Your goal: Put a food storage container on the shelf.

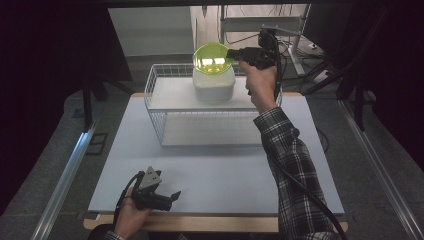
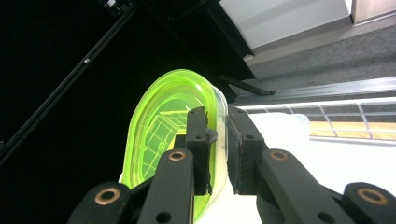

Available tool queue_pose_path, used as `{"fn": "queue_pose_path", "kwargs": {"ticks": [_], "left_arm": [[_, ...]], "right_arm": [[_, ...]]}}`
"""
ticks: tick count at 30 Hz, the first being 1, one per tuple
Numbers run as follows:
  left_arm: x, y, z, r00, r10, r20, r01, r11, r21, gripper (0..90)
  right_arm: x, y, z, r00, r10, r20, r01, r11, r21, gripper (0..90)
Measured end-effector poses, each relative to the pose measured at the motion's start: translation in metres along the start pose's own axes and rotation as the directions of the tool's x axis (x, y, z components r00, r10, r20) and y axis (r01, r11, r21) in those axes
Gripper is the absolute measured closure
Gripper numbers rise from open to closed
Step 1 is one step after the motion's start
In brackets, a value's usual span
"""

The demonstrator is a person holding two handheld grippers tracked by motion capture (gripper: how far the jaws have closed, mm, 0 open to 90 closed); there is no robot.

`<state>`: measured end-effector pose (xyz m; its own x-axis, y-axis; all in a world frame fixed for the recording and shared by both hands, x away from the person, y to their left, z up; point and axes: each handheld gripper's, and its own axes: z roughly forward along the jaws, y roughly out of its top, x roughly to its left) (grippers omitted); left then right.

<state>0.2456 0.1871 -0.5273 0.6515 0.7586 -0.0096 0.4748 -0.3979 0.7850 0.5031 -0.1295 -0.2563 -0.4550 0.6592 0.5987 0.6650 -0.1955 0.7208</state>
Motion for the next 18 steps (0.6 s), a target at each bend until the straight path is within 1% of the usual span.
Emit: {"fn": "queue_pose_path", "kwargs": {"ticks": [4,5,7,10,11,13,14,16,18], "left_arm": [[-0.0003,0.0000,0.0003,1.0000,0.005,0.002,-0.005,1.0000,0.003,1.2],[-0.0004,0.0000,0.0005,1.0000,0.004,0.003,-0.004,1.0000,0.004,1.2],[-0.0003,-0.0001,0.0007,1.0000,0.004,0.004,-0.004,1.0000,0.005,1.2],[-0.0003,-0.0001,0.0009,1.0000,0.005,0.005,-0.005,1.0000,0.006,1.2],[-0.0004,-0.0001,0.0009,1.0000,0.005,0.006,-0.005,1.0000,0.007,1.2],[-0.0008,-0.0001,0.0011,1.0000,0.007,0.007,-0.007,0.9999,0.008,1.2],[-0.0009,-0.0001,0.0012,0.9999,0.009,0.007,-0.009,0.9999,0.008,1.2],[-0.0010,0.0000,0.0014,0.9999,0.010,0.008,-0.010,0.9999,0.009,1.2],[-0.0011,-0.0001,0.0015,0.9999,0.010,0.008,-0.010,0.9999,0.010,1.2]], "right_arm": [[0.0014,0.0009,0.0043,0.9981,-0.042,0.045,0.042,0.9991,0.000,71.8],[0.0012,0.0012,0.0052,0.9976,-0.049,0.050,0.049,0.9988,0.000,71.8],[0.0004,0.0023,0.0064,0.9982,-0.044,0.040,0.044,0.9990,0.002,71.9],[-0.0003,0.0041,0.0079,0.9979,-0.052,0.040,0.051,0.9986,0.009,70.4],[-0.0002,0.0045,0.0079,0.9969,-0.058,0.054,0.057,0.9983,0.011,69.8],[-0.0001,0.0055,0.0085,0.9920,-0.087,0.092,0.085,0.9961,0.026,69.6],[-0.0012,0.0056,0.0088,0.9913,-0.091,0.096,0.088,0.9956,0.030,69.5],[-0.0033,0.0056,0.0093,0.9929,-0.081,0.087,0.079,0.9966,0.025,67.6],[-0.0039,0.0057,0.0097,0.9918,-0.090,0.091,0.088,0.9959,0.023,65.1]]}}
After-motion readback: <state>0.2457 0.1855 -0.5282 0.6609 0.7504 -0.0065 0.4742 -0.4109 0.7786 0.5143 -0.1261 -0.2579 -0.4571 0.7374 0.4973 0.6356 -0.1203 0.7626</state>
